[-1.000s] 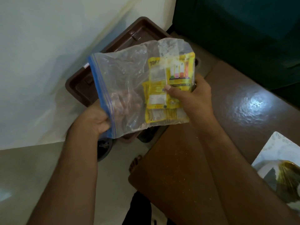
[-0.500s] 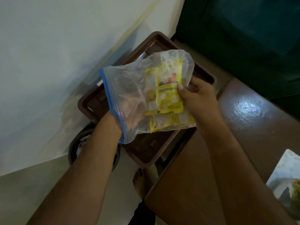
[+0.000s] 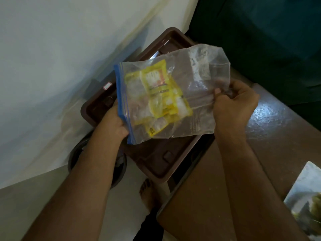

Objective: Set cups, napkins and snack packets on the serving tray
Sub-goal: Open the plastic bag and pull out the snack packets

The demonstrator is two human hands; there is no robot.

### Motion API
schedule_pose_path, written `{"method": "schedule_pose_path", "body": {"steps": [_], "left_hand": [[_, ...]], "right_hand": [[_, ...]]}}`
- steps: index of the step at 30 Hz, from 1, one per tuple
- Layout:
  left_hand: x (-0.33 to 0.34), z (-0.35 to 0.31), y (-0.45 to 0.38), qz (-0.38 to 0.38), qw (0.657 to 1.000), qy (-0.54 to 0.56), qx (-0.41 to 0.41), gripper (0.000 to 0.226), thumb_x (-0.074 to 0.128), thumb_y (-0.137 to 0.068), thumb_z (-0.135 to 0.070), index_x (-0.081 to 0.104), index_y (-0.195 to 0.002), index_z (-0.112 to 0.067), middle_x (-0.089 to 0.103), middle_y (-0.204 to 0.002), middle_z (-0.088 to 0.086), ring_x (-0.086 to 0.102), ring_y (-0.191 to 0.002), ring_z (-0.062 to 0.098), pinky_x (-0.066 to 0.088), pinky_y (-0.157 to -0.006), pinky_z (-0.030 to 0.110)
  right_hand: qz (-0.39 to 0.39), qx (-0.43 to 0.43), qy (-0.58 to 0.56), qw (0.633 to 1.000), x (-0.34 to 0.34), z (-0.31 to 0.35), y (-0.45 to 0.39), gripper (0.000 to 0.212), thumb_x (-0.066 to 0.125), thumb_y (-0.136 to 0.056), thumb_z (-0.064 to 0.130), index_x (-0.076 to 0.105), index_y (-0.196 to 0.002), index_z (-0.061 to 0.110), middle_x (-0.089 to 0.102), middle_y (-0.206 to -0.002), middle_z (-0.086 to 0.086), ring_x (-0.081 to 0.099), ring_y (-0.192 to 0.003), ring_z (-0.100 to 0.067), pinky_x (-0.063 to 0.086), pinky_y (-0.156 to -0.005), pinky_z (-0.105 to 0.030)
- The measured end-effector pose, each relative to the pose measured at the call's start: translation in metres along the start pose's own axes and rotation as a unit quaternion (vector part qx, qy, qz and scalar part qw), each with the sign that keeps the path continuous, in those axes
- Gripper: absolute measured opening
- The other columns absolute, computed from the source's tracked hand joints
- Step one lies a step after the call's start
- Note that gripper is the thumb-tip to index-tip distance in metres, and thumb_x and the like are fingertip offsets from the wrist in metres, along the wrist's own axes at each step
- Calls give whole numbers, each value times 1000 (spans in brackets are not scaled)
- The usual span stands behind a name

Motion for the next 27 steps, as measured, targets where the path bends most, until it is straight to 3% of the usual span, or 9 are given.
{"method": "schedule_pose_path", "body": {"steps": [2,5,9,12,14,18,21,24,27], "left_hand": [[8,-4,0,27,999,-23,40,26,55,-99,-4,79,-93,-12,73,-88,9,75,-75,20,64,-79,37],[7,-8,-2,22,993,-67,99,25,74,-83,5,76,-102,-11,74,-93,11,75,-76,23,62,-85,46],[5,-7,-7,-58,981,-122,142,33,74,-79,6,72,-106,-14,78,-82,-2,75,-69,13,65,-68,34],[3,-9,-11,-109,961,-172,187,50,69,-76,8,69,-123,-9,78,-106,6,77,-95,25,64,-89,50],[5,-9,-7,-133,945,-208,215,67,68,-69,1,59,-134,-11,73,-114,2,73,-104,21,61,-97,49],[15,-18,17,-201,877,-274,339,71,63,-72,-4,51,-142,-10,54,-139,8,58,-121,14,49,-107,28],[29,-20,54,-272,779,-307,474,58,55,-73,1,55,-131,-1,54,-132,14,56,-123,30,48,-107,41],[70,4,81,-134,716,-402,555,56,70,-81,-7,55,-135,-2,55,-136,15,54,-129,29,49,-107,41],[108,57,89,90,623,-561,537,97,84,-83,-42,37,-155,2,40,-160,19,36,-151,32,34,-122,49]], "right_hand": [[-15,-12,6,1000,0,2,0,26,63,-92,0,77,-105,18,76,-91,2,74,-84,-12,64,-74,-27],[-43,-19,0,999,-2,4,-2,26,60,-92,-2,75,-101,17,71,-83,5,65,-73,-5,54,-64,-14],[-72,-19,-19,997,-7,6,-2,25,56,-92,-4,70,-93,17,64,-76,5,57,-66,-3,46,-58,-14],[-106,-27,-27,994,-15,8,-3,20,53,-94,-4,69,-96,9,57,-74,11,53,-60,6,42,-59,-8],[-119,-21,-32,992,-20,7,-5,17,55,-97,0,70,-104,3,59,-78,12,55,-63,8,45,-62,-7],[-69,-52,-24,996,-22,18,2,20,68,-96,13,67,-116,7,67,-96,7,62,-76,5,51,-67,-10],[5,-77,46,996,-22,21,0,42,77,-87,17,60,-126,14,62,-96,20,63,-82,18,50,-69,-4],[50,-68,94,992,-27,19,-6,43,70,-87,11,58,-129,14,56,-87,23,57,-75,25,44,-62,1],[42,-46,66,996,-34,26,-12,45,66,-86,4,59,-130,13,57,-91,20,58,-75,23,45,-59,1]]}}
Point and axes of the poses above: each hand's wrist, its own y-axis away from the middle knuckle, its own x-axis out of the palm, z = x × y, the point moved 4 cm from there along -y, towards the middle knuckle
